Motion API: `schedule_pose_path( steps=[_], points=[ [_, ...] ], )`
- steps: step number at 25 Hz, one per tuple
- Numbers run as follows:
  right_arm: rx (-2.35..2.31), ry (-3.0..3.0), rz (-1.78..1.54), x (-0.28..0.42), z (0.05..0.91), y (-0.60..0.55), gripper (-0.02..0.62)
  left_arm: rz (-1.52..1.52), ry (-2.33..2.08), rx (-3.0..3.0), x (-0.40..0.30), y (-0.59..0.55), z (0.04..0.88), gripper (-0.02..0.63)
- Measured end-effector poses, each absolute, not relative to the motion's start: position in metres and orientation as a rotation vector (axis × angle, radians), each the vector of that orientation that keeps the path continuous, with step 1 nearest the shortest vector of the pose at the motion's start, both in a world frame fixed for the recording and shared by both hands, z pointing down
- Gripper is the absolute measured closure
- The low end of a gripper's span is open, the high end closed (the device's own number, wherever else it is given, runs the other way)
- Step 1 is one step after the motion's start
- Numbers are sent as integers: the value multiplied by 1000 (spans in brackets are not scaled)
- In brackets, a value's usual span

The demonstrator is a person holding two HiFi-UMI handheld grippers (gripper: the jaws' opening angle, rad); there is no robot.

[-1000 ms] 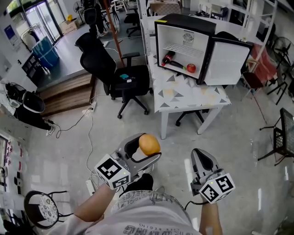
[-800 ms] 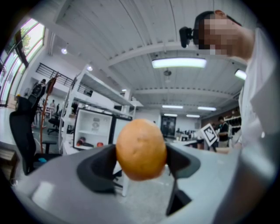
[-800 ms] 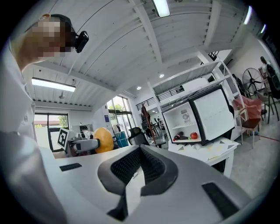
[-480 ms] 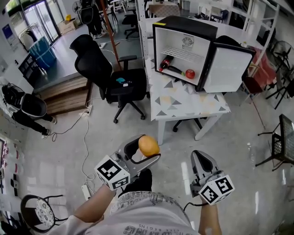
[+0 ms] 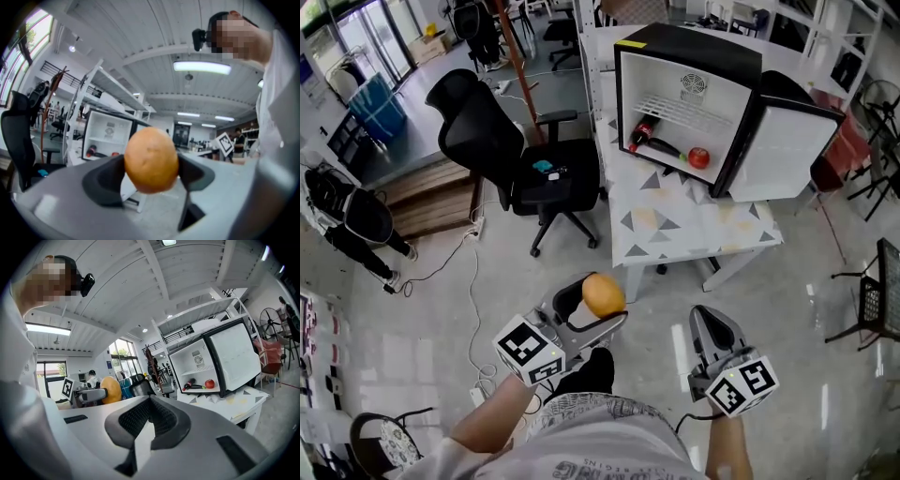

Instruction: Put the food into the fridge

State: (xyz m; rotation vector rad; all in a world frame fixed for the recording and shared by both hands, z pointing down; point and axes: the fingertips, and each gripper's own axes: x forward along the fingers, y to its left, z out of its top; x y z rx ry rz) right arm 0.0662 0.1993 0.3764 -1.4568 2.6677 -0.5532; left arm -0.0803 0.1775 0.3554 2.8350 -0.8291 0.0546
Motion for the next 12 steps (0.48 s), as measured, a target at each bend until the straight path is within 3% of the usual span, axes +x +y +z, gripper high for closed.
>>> schedule_pose_path(
  steps=[12],
  points=[
    [-1507, 2657, -582, 38, 376, 91, 594, 73, -753, 2826, -98, 68, 362, 253]
  ],
)
